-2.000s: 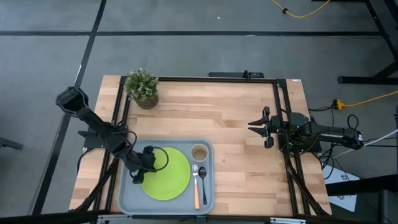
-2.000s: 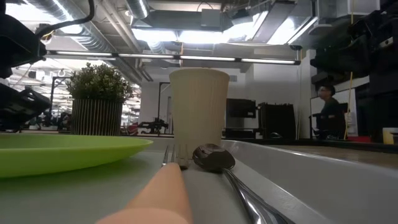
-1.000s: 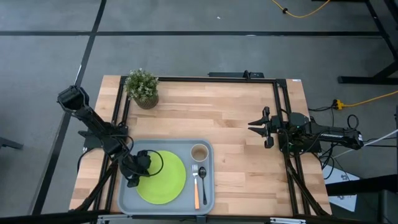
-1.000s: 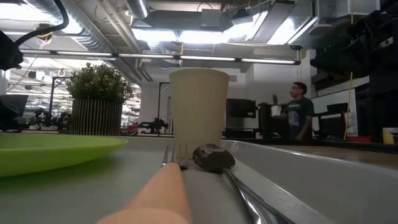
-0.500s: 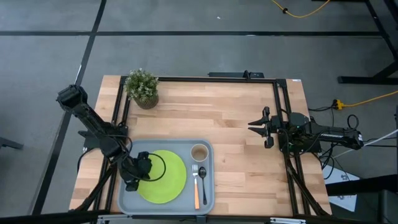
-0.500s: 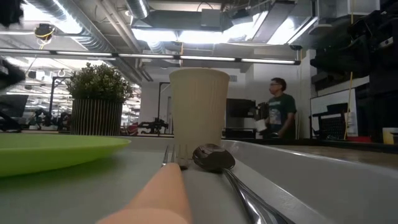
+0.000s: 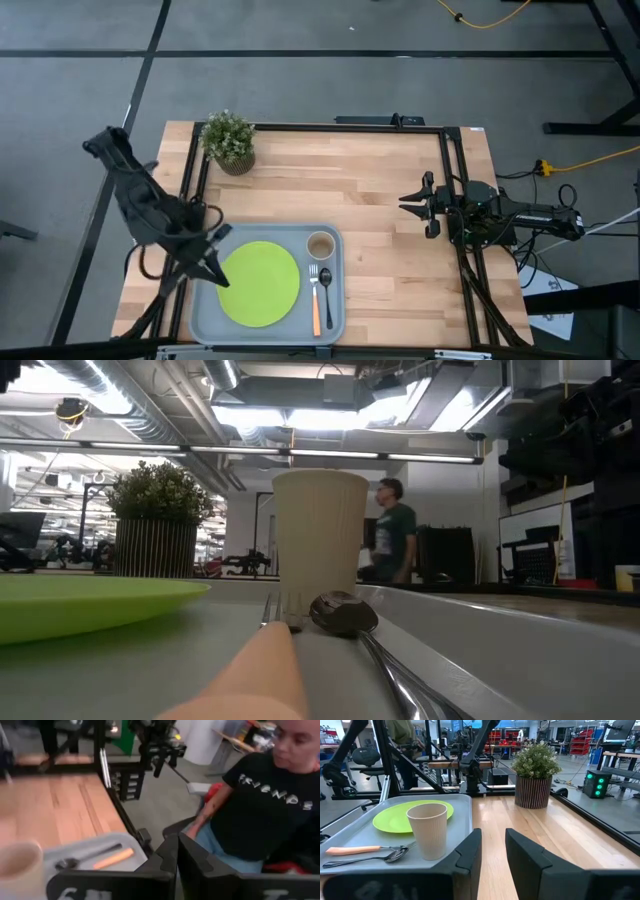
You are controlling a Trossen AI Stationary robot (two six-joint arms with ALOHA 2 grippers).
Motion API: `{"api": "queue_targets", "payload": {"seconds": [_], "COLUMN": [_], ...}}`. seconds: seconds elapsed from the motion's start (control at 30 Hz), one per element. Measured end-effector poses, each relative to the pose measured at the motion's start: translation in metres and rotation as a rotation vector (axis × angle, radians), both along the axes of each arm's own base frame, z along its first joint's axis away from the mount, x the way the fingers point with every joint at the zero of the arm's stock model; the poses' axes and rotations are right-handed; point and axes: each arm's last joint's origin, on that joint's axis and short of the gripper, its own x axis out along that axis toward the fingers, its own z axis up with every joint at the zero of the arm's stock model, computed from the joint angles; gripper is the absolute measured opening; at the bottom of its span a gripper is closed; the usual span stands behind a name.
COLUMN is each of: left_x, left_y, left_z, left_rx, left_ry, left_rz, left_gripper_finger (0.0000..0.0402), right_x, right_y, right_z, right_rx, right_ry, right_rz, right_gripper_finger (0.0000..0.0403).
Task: Pick and place plate/cup/fork/spoon on tray
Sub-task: Return to Home Position
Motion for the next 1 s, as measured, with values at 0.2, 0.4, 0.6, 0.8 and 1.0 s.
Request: {"api": "queue_targets", "payload": {"seconds": [0.2,0.4,0.6,0.8,1.0], "left_x": [-0.029,-0.038,-0.046,-0.045,-0.043], "left_y": [0.025,0.05,0.069,0.084,0.092], "left_z": [-0.015,-0.076,-0.129,-0.162,-0.18], "left_rx": [0.161,0.084,0.044,0.047,0.093], "left_ry": [-0.103,-0.23,-0.334,-0.357,-0.34], "left_rz": [-0.267,-0.055,0.045,0.23,0.256], "left_gripper_finger": [0.0011,0.0015,0.0008,0.0001,0.0006], "right_x": [0.0,0.0,0.0,0.0,0.0], "right_y": [0.0,0.0,0.0,0.0,0.0], "right_z": [0.0,0.0,0.0,0.0,0.0], "right_rx": [0.0,-0.001,-0.002,0.0,0.0], "right_ry": [0.0,0.0,0.0,0.0,0.0], "right_rz": [0.0,0.0,0.0,0.0,0.0], "right_gripper_finger": [0.0092,0.0092,0.0092,0.0092,0.0092]}}
